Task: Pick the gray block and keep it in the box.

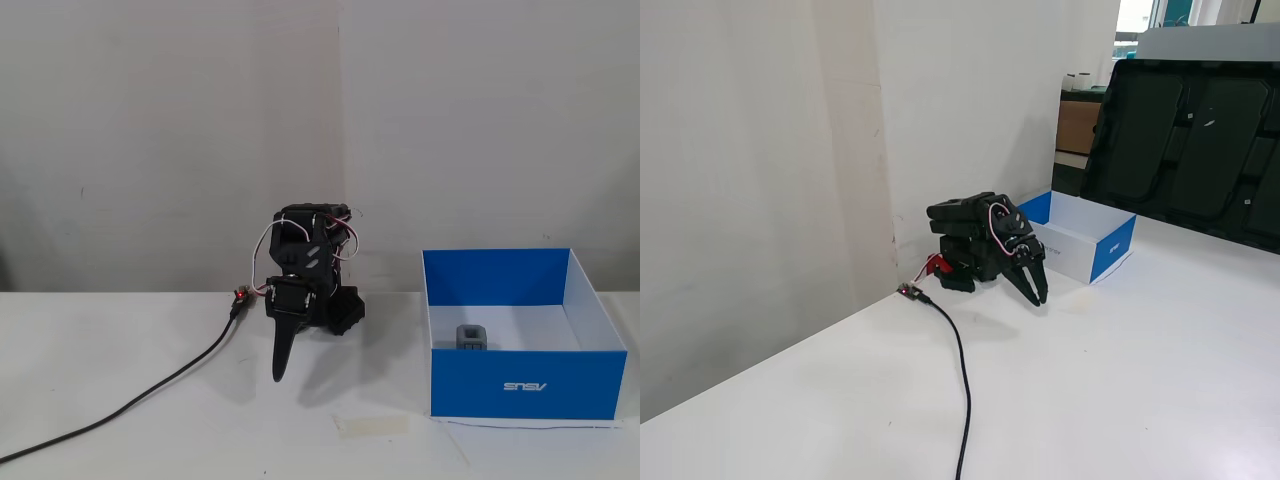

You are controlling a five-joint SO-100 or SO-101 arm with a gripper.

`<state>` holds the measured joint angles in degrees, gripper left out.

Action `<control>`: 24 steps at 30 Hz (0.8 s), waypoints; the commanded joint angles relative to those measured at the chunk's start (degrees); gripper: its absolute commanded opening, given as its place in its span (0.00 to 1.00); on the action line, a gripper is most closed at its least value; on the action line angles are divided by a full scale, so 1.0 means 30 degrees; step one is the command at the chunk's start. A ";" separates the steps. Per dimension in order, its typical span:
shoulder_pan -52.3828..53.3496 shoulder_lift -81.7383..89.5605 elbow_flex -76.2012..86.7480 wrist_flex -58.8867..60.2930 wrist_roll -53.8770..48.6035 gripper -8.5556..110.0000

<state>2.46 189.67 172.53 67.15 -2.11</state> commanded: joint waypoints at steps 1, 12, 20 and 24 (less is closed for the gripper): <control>0.0557 0.2256 0.0205 0.0029 0.0615 0.07; 0.1172 0.2256 0.0410 -0.0469 0.2373 0.07; 0.1143 0.2256 0.0410 -0.0469 0.2373 0.08; 0.1143 0.2256 0.0410 -0.0469 0.2373 0.07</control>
<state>5.89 189.67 173.14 67.15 4.66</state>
